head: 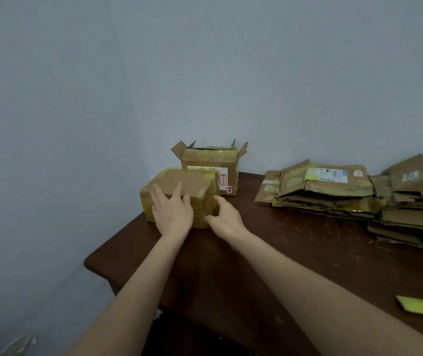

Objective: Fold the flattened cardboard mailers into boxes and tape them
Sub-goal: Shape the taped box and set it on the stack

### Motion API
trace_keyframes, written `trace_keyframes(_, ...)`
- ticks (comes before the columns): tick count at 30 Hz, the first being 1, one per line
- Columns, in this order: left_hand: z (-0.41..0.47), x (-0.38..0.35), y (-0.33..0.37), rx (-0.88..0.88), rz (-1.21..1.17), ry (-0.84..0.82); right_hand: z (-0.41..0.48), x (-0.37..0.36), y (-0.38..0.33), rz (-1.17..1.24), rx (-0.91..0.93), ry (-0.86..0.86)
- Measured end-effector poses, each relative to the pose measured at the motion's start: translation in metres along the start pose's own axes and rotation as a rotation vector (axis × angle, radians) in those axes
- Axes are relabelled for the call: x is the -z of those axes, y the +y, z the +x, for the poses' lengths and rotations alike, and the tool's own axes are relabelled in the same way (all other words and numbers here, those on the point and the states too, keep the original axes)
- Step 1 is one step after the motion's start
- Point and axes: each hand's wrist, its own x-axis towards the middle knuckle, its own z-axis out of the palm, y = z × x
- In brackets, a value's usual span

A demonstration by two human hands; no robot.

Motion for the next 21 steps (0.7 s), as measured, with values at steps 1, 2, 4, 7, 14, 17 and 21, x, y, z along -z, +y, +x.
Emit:
trace_keyframes(1, -0.005, -0.001, 0.007, -0.056, 0.005, 0.069, 0.0, 0.008, 0.004, -0.009, 0.003, 0.063)
trace_keyframes(2, -0.009, -0.003, 0.018, -0.124, -0.009, 0.124, 0.0, 0.018, 0.008, -0.022, 0.004, 0.134)
trace_keyframes(4, -0.017, -0.013, 0.048, -0.267, -0.043, 0.158, 0.001, 0.042, 0.017, -0.04, -0.003, 0.273)
trace_keyframes(7, -0.026, -0.043, 0.1, -0.359, -0.101, 0.008, 0.003, 0.09, 0.034, -0.074, -0.057, 0.44)
trace_keyframes(14, -0.041, -0.132, 0.185, -0.353, -0.213, -0.415, -0.001, 0.223, 0.098, -0.185, -0.244, 0.753)
trace_keyframes(17, -0.03, -0.157, 0.193, -0.289, -0.194, -0.438, 0.005, 0.259, 0.122, -0.058, -0.333, 0.821)
trace_keyframes(21, -0.035, -0.174, 0.182, -0.362, -0.115, -0.591, 0.021, 0.268, 0.145, 0.27, -0.41, 0.626)
